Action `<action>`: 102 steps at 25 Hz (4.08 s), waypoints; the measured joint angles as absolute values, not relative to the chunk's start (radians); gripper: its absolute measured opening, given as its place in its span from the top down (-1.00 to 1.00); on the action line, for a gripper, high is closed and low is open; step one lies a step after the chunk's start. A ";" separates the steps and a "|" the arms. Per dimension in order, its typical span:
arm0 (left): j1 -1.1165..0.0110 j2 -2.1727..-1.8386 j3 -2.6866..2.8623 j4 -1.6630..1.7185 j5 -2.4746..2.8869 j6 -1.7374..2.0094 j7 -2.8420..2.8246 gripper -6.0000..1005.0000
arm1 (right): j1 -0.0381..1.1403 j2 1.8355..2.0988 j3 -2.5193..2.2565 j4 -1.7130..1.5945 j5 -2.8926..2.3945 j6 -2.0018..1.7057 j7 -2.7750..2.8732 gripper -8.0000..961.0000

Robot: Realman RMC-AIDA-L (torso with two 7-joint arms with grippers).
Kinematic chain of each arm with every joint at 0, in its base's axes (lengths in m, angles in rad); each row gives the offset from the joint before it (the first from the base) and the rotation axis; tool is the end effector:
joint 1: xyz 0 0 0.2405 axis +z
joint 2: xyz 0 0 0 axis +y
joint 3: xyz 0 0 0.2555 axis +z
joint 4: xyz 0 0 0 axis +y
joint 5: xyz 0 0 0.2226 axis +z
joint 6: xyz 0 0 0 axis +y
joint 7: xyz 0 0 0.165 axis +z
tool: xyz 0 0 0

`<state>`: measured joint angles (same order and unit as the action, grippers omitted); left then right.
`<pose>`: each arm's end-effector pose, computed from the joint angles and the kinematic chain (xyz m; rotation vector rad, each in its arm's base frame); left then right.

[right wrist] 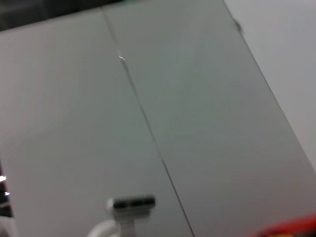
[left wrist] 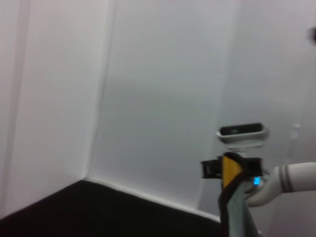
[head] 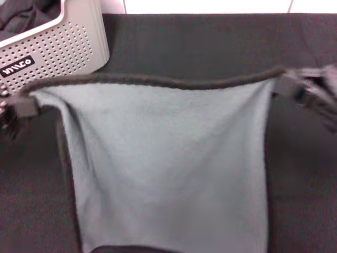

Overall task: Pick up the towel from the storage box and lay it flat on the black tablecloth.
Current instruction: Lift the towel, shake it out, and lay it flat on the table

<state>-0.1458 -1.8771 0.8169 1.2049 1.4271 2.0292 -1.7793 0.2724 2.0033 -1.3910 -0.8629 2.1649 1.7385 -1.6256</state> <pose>-0.2409 0.2452 0.1476 -2.7704 -0.4802 -0.9762 0.1739 0.2855 0.0225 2.6277 -0.5001 -1.6038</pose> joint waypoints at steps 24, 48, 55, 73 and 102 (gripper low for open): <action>-0.584 -1.985 0.549 0.939 2.327 1.623 -1.778 0.97 | 0.686 1.957 -1.392 -0.379 1.966 1.109 -1.828 0.97; -0.652 -2.022 0.763 1.099 2.525 1.498 -1.819 0.97 | 0.749 2.010 -1.391 -0.374 1.841 0.963 -1.816 0.97; -0.687 -2.037 0.812 1.114 2.580 1.489 -1.833 0.97 | 0.733 2.017 -1.387 -0.374 1.845 0.952 -1.813 0.97; -0.683 -2.065 0.892 1.097 2.628 1.420 -1.853 0.97 | 0.714 2.020 -1.361 -0.373 1.847 0.943 -1.817 0.97; -0.655 -2.090 0.902 1.169 2.609 1.410 -1.872 0.10 | 0.635 2.021 -1.351 -0.478 1.847 0.896 -1.804 0.04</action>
<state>-0.6546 -2.0901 0.9016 1.1690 2.6092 1.4098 -1.8720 0.6354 2.0213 -1.3511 -0.4783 1.8467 0.8961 -1.8038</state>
